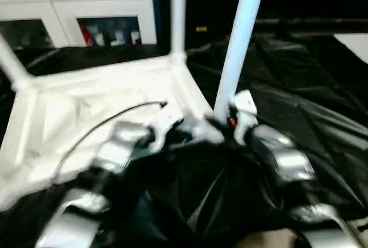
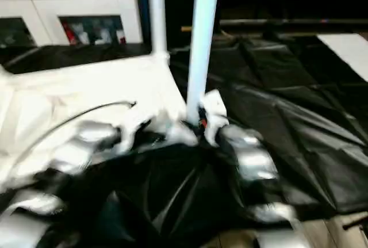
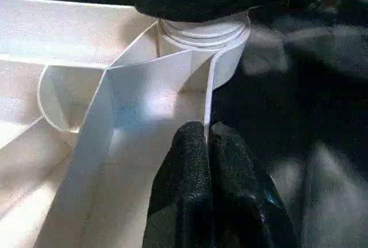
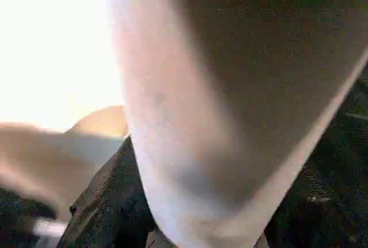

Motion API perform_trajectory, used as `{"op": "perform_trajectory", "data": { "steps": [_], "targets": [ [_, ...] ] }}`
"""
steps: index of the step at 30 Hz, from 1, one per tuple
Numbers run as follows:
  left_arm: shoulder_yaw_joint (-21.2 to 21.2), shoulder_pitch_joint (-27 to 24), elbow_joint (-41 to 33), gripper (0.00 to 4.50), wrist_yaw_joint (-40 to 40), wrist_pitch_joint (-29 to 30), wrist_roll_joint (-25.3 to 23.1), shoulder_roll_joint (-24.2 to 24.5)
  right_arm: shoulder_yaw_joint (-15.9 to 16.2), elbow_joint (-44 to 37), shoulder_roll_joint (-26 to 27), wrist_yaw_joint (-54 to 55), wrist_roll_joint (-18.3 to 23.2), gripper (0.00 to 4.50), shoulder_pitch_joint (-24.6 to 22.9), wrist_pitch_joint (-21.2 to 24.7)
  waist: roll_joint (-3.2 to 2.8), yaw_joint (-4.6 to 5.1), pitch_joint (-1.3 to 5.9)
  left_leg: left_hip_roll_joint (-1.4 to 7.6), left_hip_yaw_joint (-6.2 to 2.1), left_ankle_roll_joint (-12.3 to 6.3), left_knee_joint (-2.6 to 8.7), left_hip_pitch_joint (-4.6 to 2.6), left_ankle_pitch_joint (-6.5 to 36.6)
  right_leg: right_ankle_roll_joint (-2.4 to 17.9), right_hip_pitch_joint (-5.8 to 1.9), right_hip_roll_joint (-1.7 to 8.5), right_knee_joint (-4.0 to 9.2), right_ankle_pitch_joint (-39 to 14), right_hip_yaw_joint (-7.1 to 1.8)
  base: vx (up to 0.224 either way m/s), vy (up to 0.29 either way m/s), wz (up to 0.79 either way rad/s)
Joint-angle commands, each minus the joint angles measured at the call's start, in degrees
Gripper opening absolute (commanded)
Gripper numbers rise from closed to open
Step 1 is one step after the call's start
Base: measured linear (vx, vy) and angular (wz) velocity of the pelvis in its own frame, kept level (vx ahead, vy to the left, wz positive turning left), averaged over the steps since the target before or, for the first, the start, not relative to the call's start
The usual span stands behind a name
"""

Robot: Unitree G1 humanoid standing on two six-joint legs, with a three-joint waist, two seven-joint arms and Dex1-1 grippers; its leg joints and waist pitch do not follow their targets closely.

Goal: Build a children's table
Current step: Rotate leg to tighten

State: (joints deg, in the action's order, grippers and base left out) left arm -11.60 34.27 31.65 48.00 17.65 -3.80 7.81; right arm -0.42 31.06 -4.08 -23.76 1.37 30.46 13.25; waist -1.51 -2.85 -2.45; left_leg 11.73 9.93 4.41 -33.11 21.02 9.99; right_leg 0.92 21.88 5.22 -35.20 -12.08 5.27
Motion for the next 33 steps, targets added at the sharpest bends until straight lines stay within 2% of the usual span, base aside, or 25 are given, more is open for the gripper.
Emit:
{"op": "perform_trajectory", "data": {
  "steps": [1, 3, 4, 6, 9, 12, 18, 19, 21, 24, 29, 31, 33],
  "targets": [
    [0.1, 2.9, -1.5, 0.00, -4.7, -0.2, 1.7, -4.3, 4.1, 3.8, 5.6, 0.4, 0.3, 2.00, -0.6, 2.7, 0.24, 0.08, 3.36, 1.35, -0.35, -1.03, 3.78, -0.34, 10.3, 11.2, -2.61, 3.18, 4.55, -8.0, -3.05, 0.000, 0.000, 0.00],
    [0.1, 2.9, -1.5, 0.00, -5.1, -0.1, 1.5, -4.7, 3.5, 4.0, 6.1, 0.6, 0.8, 2.00, -0.3, 3.0, 0.10, 0.13, 3.40, 1.27, -0.27, -1.60, 3.63, -0.27, 9.5, 11.5, -2.65, 3.10, 4.43, -6.1, -3.04, 0.000, 0.000, 0.00],
    [0.1, 2.7, -1.7, 0.00, -5.1, 0.0, 1.5, -5.1, 2.9, 4.2, 6.5, 0.8, 1.2, 2.55, 0.1, 3.4, 0.23, 0.15, 3.46, 1.19, -0.25, -2.22, 3.54, -0.17, 8.9, 11.7, -2.76, 3.09, 4.35, -4.7, -3.03, 0.000, 0.000, 0.00],
    [-0.4, 2.2, -2.5, 0.00, -3.7, -0.3, 1.7, -4.9, 3.5, 4.0, 6.1, 0.6, 0.4, 2.68, 0.3, 3.6, 0.26, 0.15, 3.39, 1.22, -0.22, -2.99, 3.55, -0.19, 8.8, 12.0, -2.78, 3.10, 4.38, -4.3, -2.98, 0.000, 0.000, 0.00],
    [-0.7, 1.7, -3.1, 0.00, -2.1, -0.7, 2.0, -4.1, 4.7, 3.6, 5.3, -0.9, -0.5, 3.05, 0.1, 3.0, 0.25, 0.14, 3.27, 1.33, -0.22, -2.77, 3.67, -0.33, 9.8, 11.8, -2.66, 3.10, 4.57, -6.2, -2.97, 0.000, 0.000, 0.00],
    [-1.1, 1.0, -3.9, 0.00, 0.3, -1.3, 2.2, -2.3, 7.2, 2.6, 3.2, -5.4, -1.1, 3.05, -0.6, 2.3, 0.23, 0.27, 3.28, 1.34, -0.28, -2.71, 3.69, -0.23, 9.9, 11.7, -2.78, 3.13, 4.51, -6.2, -2.99, 0.000, 0.000, 0.00],
    [-2.3, -0.4, -5.3, 0.00, 6.3, -2.7, 2.5, 1.5, 10.4, 0.1, -1.5, -16.9, -0.5, 3.05, -2.1, 1.5, 0.50, 0.48, 3.45, 1.31, -0.25, -4.71, 3.34, 0.05, 7.7, 12.9, -3.16, 3.10, 3.99, -1.8, -2.94, 0.000, 0.000, 0.00],
    [-2.4, -0.6, -5.5, 0.00, 6.9, -2.9, 2.6, 1.9, 10.8, -0.3, -2.1, -18.3, -0.5, 3.05, -2.3, 1.2, 0.43, 0.48, 3.36, 1.36, -0.19, -4.84, 3.36, -0.07, 8.1, 13.2, -3.02, 3.14, 4.09, -2.5, -2.93, 0.000, 0.000, 0.00],
    [-2.8, -1.0, -5.8, 0.00, 10.5, -4.2, 3.0, 4.2, 12.9, -3.5, -6.4, -27.8, 0.8, 3.05, -3.9, -0.2, 0.37, 0.37, 3.34, 1.43, -0.19, -4.87, 3.35, -0.18, 8.9, 13.2, -3.03, 3.10, 4.25, -3.7, -2.91, 0.000, 0.000, 0.00],
    [-3.2, -1.2, -6.1, 0.00, 13.3, -4.8, 3.4, 5.6, 13.7, -5.0, -8.7, -31.9, 1.5, 3.05, -4.5, -0.6, 0.50, 0.25, 3.19, 1.53, -0.11, -4.89, 3.44, -0.26, 10.2, 13.0, -2.88, 3.03, 4.39, -5.5, -2.99, 0.000, 0.000, 0.00],
    [-3.9, -1.3, -6.8, 0.00, 17.8, -5.7, 4.3, 7.9, 12.1, -4.6, -12.5, -34.6, 1.5, 3.05, -4.0, -2.5, 0.47, -0.08, 3.22, 1.66, -0.14, -4.10, 3.48, -0.42, 10.7, 13.2, -2.69, 3.20, 4.42, -7.4, -3.04, 0.000, 0.000, 0.00],
    [-3.8, -1.1, -6.3, 0.00, 18.1, -6.1, 4.1, 8.7, 10.9, -5.6, -15.5, -37.5, 2.2, 3.05, -4.4, -2.6, 0.49, -0.30, 3.36, 1.62, -0.12, -4.43, 3.32, -0.29, 9.3, 13.5, -2.87, 3.07, 4.12, -5.1, -3.02, 0.000, 0.000, 0.00],
    [-3.9, -0.9, -6.2, 0.00, 18.7, -6.4, 4.3, 9.1, 10.2, -6.9, -18.8, -40.7, 3.1, 3.05, -5.2, -2.9, 0.39, -0.85, 3.52, 1.74, -0.05, -5.16, 3.12, -0.51, 8.4, 13.9, -2.86, 3.01, 3.97, -2.6, -3.03, 0.000, 0.000, 0.00]
  ]
}}
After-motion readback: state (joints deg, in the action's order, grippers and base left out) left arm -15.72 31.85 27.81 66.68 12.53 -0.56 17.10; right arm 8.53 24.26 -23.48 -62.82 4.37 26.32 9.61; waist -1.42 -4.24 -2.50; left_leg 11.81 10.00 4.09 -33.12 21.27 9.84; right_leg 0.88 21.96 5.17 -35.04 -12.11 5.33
